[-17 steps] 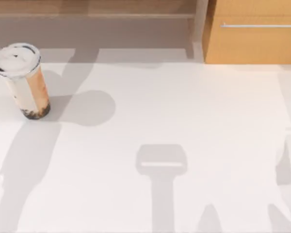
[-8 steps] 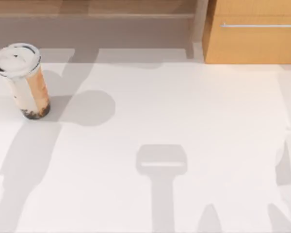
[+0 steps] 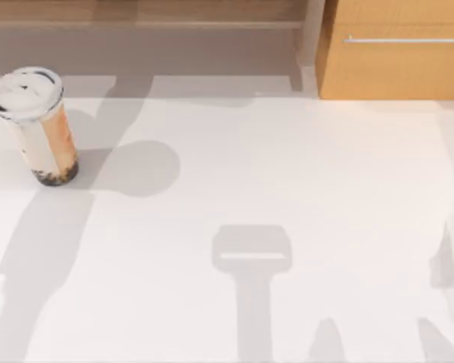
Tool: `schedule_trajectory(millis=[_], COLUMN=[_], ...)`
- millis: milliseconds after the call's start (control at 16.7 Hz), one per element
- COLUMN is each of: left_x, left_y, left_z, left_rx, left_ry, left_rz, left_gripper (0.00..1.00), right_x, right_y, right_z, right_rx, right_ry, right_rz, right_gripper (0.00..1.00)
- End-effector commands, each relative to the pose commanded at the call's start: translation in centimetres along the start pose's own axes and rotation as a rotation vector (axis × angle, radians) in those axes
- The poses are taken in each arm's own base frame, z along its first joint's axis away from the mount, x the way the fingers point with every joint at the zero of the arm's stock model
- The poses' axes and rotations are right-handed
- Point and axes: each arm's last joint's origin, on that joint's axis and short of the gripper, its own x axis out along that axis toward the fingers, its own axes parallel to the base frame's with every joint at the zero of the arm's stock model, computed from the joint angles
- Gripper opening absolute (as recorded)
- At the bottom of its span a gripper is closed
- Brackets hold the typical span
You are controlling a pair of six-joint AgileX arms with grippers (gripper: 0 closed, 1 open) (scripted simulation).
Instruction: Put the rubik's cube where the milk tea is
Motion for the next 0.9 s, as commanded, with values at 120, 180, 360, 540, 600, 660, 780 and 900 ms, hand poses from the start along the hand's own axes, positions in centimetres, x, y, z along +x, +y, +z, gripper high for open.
schedule_trajectory(millis=[120,180,360,540,600,660,780,900], left_x=[0.1,0.1,0.3,0.5,0.5,0.5,0.4,-0.2], left_y=[0.3,0.3,0.0,-0.2,-0.2,-0.2,-0.1,0.3], left_z=[-0.1,-0.1,0.1,0.1,0.1,0.1,0.2,1.7], left_rx=[0.013,0.02,0.022,0.013,0.013,0.013,0.015,0.03], left_ry=[0.016,0.02,0.008,-0.008,-0.008,-0.008,-0.007,-0.033], left_rz=[0.003,0.002,-0.002,-0.004,-0.004,-0.004,-0.001,0.005], left_gripper=[0.0,0.0,0.0,0.0,0.0,0.0,0.0,0.0], right_x=[0.0,0.0,0.0,0.0,0.0,0.0,0.0,0.0], right_y=[0.0,0.0,0.0,0.0,0.0,0.0,0.0,0.0], right_z=[0.0,0.0,0.0,0.0,0.0,0.0,0.0,0.0], right_rx=[0.0,0.0,0.0,0.0,0.0,0.0,0.0,0.0], right_ry=[0.0,0.0,0.0,0.0,0.0,0.0,0.0,0.0], right_rz=[0.0,0.0,0.0,0.0,0.0,0.0,0.0,0.0], right_gripper=[1.0,1.0,1.0,1.0,1.0,1.0,1.0,1.0])
